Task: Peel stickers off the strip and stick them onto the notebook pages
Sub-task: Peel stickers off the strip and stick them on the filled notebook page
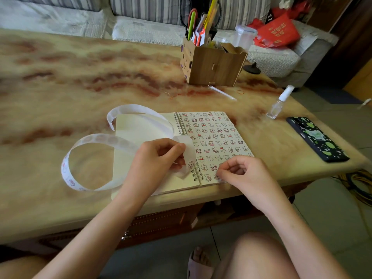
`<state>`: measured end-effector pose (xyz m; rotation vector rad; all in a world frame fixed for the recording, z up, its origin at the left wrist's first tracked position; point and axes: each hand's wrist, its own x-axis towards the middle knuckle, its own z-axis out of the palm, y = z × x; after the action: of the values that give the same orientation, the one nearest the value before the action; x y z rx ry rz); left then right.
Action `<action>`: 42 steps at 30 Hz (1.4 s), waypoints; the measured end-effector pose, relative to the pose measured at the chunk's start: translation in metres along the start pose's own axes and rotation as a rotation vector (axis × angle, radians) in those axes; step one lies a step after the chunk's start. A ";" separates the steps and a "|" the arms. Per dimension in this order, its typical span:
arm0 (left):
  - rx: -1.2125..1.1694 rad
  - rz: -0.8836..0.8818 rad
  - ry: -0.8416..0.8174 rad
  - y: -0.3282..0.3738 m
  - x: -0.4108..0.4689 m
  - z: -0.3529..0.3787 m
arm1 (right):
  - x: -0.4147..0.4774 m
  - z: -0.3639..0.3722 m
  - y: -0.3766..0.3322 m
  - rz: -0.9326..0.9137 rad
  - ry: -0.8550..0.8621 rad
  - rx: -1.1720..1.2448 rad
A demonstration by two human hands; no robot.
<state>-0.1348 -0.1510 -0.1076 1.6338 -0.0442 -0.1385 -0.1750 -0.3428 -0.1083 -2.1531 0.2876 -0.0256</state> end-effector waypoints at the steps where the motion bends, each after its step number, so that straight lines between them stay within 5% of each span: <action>1: 0.003 0.000 0.000 0.000 0.000 0.000 | 0.000 0.001 0.001 -0.003 0.001 0.000; 42: -0.056 0.015 -0.032 0.002 -0.002 -0.001 | 0.001 -0.005 0.004 -0.093 0.039 -0.132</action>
<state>-0.1365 -0.1494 -0.1058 1.5753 -0.0768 -0.1532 -0.1756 -0.3492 -0.1093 -2.2980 0.2162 -0.1042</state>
